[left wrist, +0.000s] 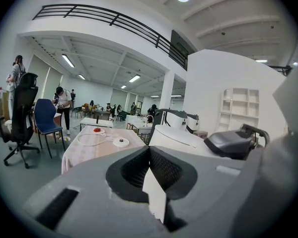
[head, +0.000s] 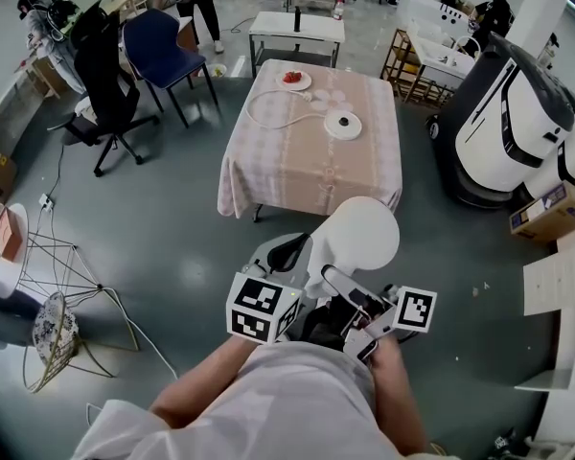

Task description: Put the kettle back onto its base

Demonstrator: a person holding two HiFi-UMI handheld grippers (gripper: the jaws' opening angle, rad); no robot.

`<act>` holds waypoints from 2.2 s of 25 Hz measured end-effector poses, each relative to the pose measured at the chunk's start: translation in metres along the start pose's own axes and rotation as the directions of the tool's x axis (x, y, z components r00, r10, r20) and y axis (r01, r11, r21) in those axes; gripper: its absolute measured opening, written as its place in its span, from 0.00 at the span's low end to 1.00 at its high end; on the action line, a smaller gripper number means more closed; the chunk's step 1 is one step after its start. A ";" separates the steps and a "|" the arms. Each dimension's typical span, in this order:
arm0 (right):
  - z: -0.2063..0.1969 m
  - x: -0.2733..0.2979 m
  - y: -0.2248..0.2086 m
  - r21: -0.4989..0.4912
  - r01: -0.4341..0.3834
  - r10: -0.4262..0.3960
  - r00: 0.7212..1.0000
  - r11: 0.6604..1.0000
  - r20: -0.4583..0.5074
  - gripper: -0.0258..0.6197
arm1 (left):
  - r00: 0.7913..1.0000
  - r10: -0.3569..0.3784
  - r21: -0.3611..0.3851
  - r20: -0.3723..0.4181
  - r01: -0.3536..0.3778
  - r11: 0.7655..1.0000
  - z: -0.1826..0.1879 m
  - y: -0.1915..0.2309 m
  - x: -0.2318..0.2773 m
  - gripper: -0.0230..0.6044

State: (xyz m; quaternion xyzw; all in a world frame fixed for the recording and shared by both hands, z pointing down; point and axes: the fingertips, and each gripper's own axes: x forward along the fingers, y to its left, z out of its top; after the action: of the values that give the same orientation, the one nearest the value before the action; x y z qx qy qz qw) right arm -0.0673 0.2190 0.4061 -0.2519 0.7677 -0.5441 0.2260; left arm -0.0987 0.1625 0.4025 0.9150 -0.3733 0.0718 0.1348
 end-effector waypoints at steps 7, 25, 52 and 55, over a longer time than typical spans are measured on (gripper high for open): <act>0.029 0.009 -0.016 -0.001 0.001 -0.001 1.000 1.000 -0.012 0.35 | 1.000 0.003 0.002 -0.012 -0.003 1.000 0.004 0.011 0.032 0.05; 0.146 0.024 -0.066 0.047 0.011 -0.008 0.997 0.999 -0.079 0.35 | 0.994 0.056 -0.036 -0.094 -0.059 0.998 0.019 0.044 0.159 0.04; 0.259 0.011 -0.101 0.033 -0.030 0.035 0.984 0.999 -0.175 0.35 | 0.982 0.150 0.040 -0.116 -0.147 0.988 0.056 0.039 0.278 0.04; 0.263 0.012 -0.102 0.029 -0.029 0.034 0.983 0.999 -0.179 0.35 | 0.982 0.155 0.040 -0.111 -0.151 0.988 0.058 0.041 0.280 0.04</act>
State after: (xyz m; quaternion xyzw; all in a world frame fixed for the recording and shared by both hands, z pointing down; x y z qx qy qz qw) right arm 0.1013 -0.0068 0.4220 -0.1867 0.7817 -0.5709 0.1675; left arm 0.0730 -0.0687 0.4200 0.8800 -0.4332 0.1399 0.1355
